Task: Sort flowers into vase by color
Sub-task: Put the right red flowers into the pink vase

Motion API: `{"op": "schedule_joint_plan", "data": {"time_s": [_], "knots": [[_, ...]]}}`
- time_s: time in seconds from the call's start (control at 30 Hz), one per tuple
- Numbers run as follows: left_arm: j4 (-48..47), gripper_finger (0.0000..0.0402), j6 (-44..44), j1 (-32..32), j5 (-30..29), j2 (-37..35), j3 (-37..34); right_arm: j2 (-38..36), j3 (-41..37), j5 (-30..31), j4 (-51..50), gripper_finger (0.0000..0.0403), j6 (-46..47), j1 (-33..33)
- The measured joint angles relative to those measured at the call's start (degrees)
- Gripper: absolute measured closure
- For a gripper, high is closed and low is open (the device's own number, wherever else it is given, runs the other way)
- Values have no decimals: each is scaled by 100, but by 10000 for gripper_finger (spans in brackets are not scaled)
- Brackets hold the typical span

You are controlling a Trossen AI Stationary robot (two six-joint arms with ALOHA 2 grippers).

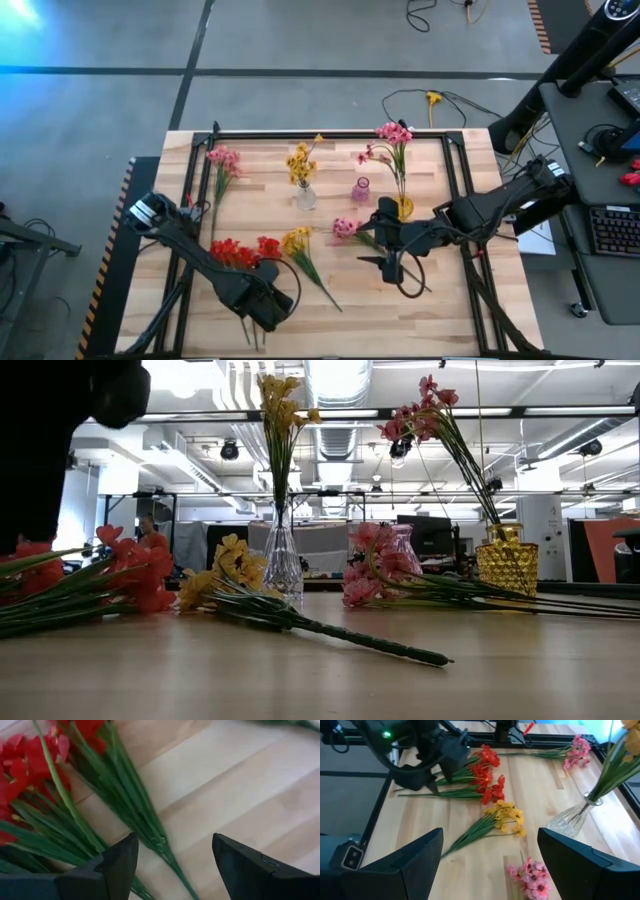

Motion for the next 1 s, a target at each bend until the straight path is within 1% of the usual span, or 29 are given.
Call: {"op": "schedule_joint_plan", "data": {"time_s": [0.27,0.43,0.57,0.73,0.87,0.93,1.0], "knots": [[140,168,-270,-3,5,39,-453,0,0,0,-6,86,-2,156],[563,182,-284,-3,5,95,-703,0,0,3,-4,88,-2,153],[824,192,-284,-3,5,235,-738,0,0,4,11,89,-2,152],[820,194,-284,-6,-4,396,-727,-2,1,7,56,85,-3,152],[818,197,-284,-8,-12,447,-720,-2,58,9,53,89,-22,152],[815,205,-283,-8,-22,434,-723,-2,97,9,51,92,-24,152],[802,223,-296,-8,-39,422,-730,-2,124,9,51,94,-61,152]]}}
